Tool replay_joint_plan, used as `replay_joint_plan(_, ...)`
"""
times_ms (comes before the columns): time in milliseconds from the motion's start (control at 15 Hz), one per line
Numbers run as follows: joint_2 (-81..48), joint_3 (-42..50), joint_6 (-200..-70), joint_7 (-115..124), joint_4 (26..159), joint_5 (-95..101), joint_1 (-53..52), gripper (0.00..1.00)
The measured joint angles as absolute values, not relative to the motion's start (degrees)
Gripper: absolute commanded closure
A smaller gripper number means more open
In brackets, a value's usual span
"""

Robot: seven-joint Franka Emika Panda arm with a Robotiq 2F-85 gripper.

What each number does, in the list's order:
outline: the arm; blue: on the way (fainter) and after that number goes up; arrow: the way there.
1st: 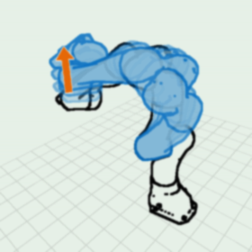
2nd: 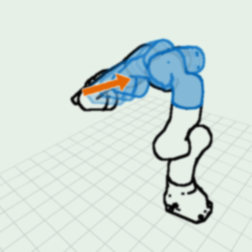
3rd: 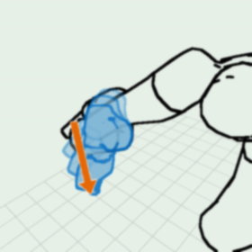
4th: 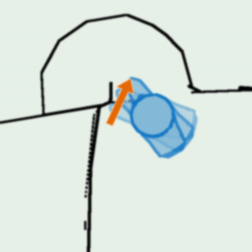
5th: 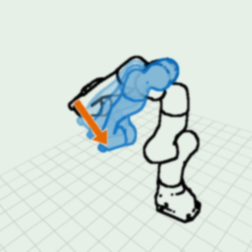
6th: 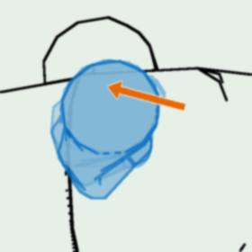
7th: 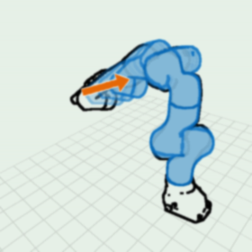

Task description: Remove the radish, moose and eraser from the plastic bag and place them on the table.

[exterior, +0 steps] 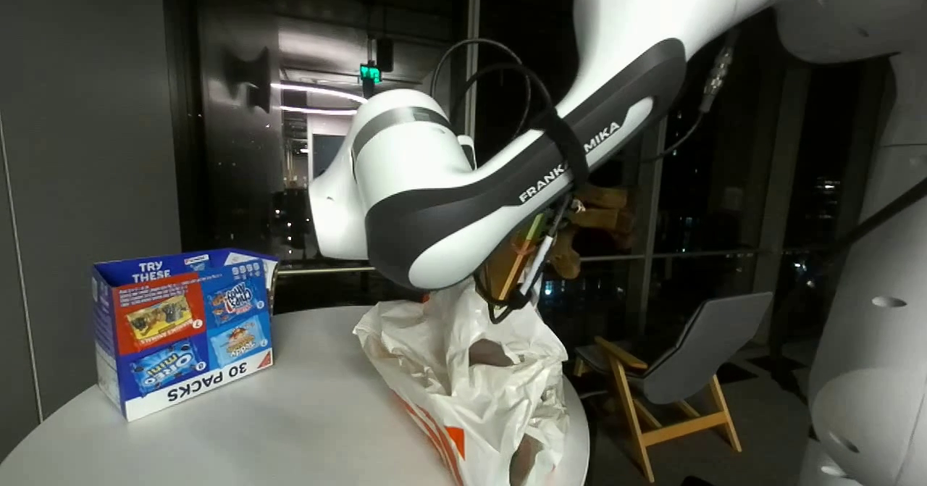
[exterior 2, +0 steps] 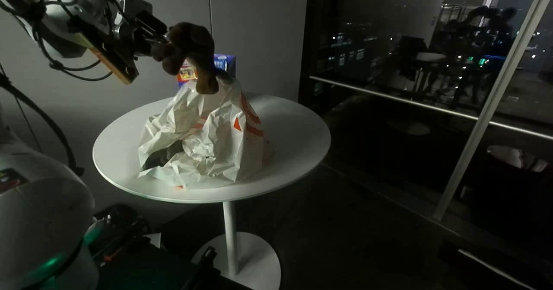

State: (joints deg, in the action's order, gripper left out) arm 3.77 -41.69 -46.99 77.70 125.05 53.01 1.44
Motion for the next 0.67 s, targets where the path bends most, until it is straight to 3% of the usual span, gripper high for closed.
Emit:
replay_joint_plan(200,2.11,-39.42,-47.30,74.67,123.92,48.45,1.50,0.91)
replay_joint_plan(667,1.66,-31.59,-55.39,77.11,118.53,50.98,-12.99,0.91)
